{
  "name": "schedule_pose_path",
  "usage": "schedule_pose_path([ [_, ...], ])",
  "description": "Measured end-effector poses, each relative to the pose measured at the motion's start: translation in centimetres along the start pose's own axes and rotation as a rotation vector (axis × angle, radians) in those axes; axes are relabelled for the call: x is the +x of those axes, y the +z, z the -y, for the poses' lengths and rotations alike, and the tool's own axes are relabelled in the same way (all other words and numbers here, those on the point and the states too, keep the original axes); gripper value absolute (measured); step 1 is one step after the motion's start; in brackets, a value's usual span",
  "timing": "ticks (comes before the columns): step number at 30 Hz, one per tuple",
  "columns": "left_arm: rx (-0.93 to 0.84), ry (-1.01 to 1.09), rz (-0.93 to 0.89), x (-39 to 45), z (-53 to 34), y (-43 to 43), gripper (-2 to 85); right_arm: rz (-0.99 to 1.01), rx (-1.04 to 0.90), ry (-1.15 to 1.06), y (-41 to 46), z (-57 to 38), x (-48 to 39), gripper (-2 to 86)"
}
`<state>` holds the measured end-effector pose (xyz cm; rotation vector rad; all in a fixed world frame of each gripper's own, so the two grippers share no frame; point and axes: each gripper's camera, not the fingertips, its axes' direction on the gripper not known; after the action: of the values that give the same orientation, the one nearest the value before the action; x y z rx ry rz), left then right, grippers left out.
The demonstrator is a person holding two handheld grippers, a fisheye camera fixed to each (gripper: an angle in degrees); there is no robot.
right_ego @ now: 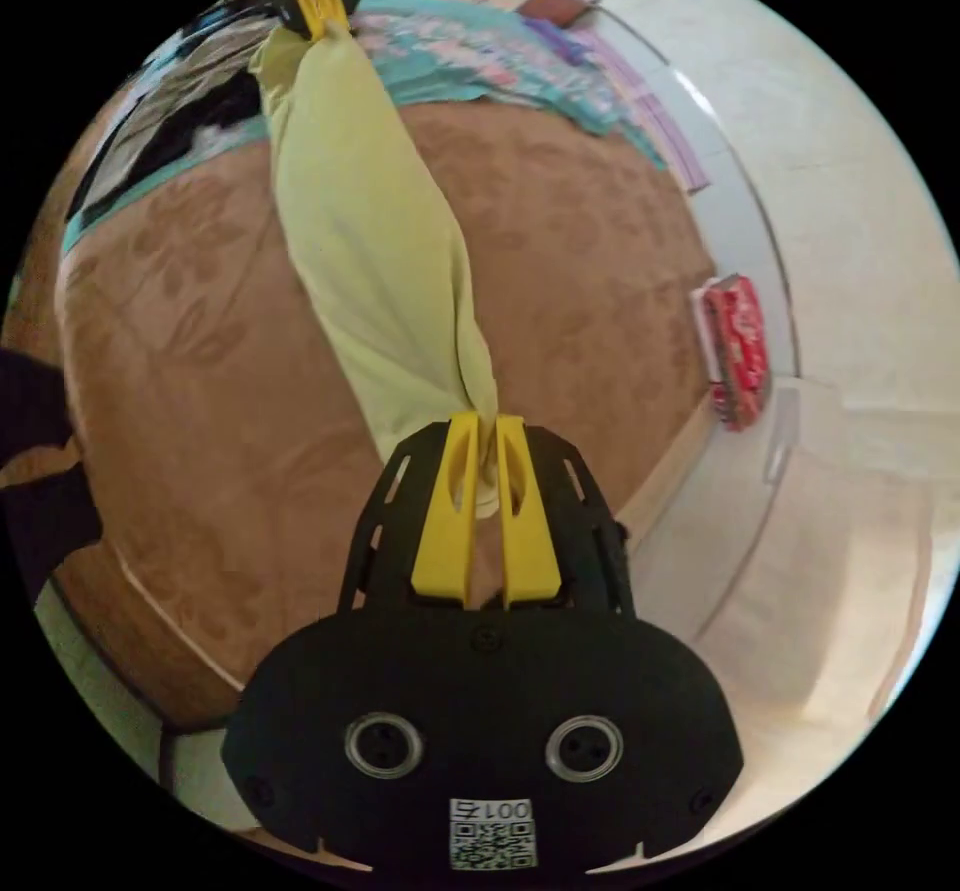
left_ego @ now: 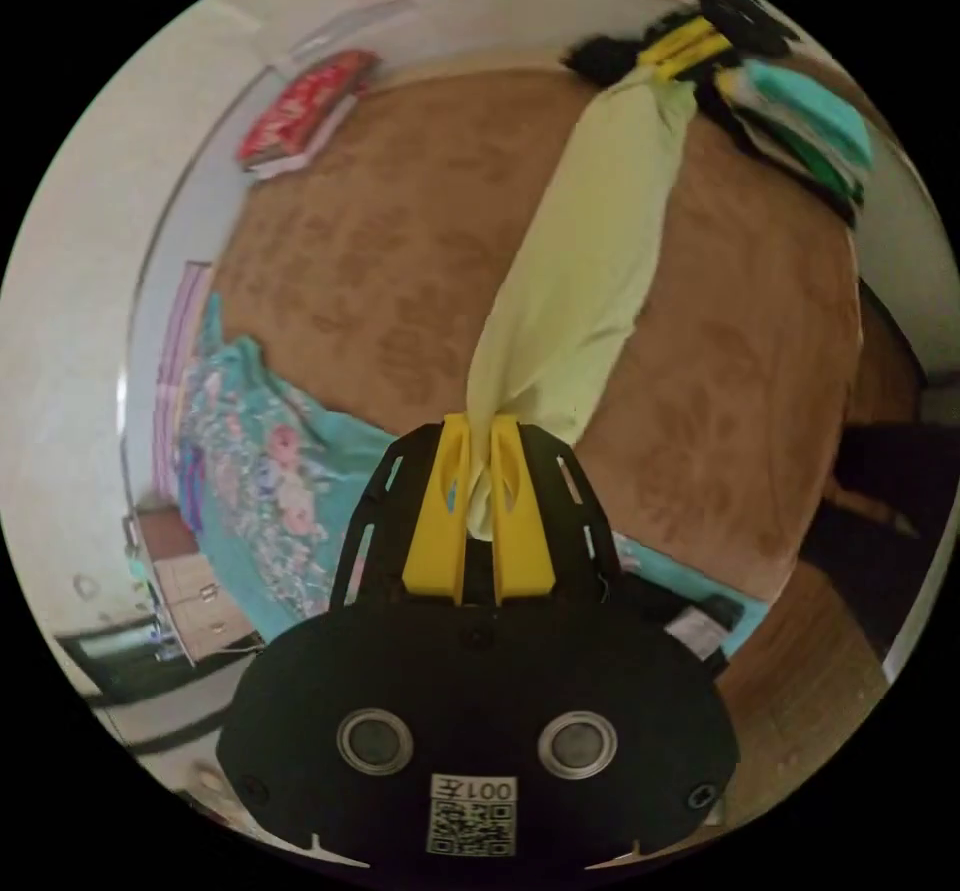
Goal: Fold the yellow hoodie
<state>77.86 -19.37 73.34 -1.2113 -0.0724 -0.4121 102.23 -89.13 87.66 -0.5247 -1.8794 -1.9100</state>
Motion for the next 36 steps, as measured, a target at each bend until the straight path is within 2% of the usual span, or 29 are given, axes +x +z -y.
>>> schedule_pose_path([
  [2, 0.115, -0.145, 0.07, -3.8, 1.3, -4.8, 3.0, -0.103, 0.059, 0.108, -3.2, 1.2, 3.8, 2.2],
  [5, 0.236, -0.232, 0.147, -3.9, 1.0, -9.1, 3.0, -0.175, 0.171, 0.224, -8.5, 1.2, 6.4, 2.2],
  [9, 0.251, -0.246, 0.214, 0.8, 0.4, -8.0, 3.2, -0.211, 0.185, 0.209, -10.4, 0.8, 2.4, 2.3],
  [12, 0.191, -0.224, 0.231, 6.8, 0.0, -3.5, 3.3, -0.212, 0.127, 0.124, -7.7, 0.1, -4.5, 2.3],
  [15, 0.081, -0.199, 0.098, 13.9, -1.3, 2.4, 3.4, -0.026, 0.022, 0.038, -3.4, -1.7, -12.9, 2.3],
  [18, -0.072, -0.056, -0.076, 22.1, -2.9, 6.1, 3.4, 0.151, -0.101, -0.13, -1.4, -4.1, -21.6, 2.2],
  [21, -0.108, 0.06, -0.114, 27.0, -3.5, 5.8, 3.3, 0.176, -0.125, -0.231, -2.4, -5.6, -25.6, 2.1],
  [25, -0.062, 0.134, 0.044, 23.4, 0.2, 3.6, 3.1, 0.092, -0.089, -0.24, -2.9, -3.8, -21.5, 2.1],
  [27, -0.035, 0.106, 0.138, 19.0, 3.0, 2.5, 3.0, -0.034, -0.077, -0.189, -2.7, -0.3, -15.1, 2.1],
  [29, 0.021, -0.031, 0.249, 12.7, 6.4, -0.3, 3.0, -0.14, -0.062, -0.086, -3.4, 2.2, -9.8, 2.1],
  [32, 0.13, -0.188, 0.27, 8.5, 7.8, -4.5, 3.0, -0.251, -0.014, 0.065, -6.4, 4.0, -3.7, 2.1],
  [36, 0.173, -0.203, 0.297, 9.8, 7.6, -5.5, 3.1, -0.282, 0.046, 0.126, -9.2, 2.5, -2.6, 2.2],
])
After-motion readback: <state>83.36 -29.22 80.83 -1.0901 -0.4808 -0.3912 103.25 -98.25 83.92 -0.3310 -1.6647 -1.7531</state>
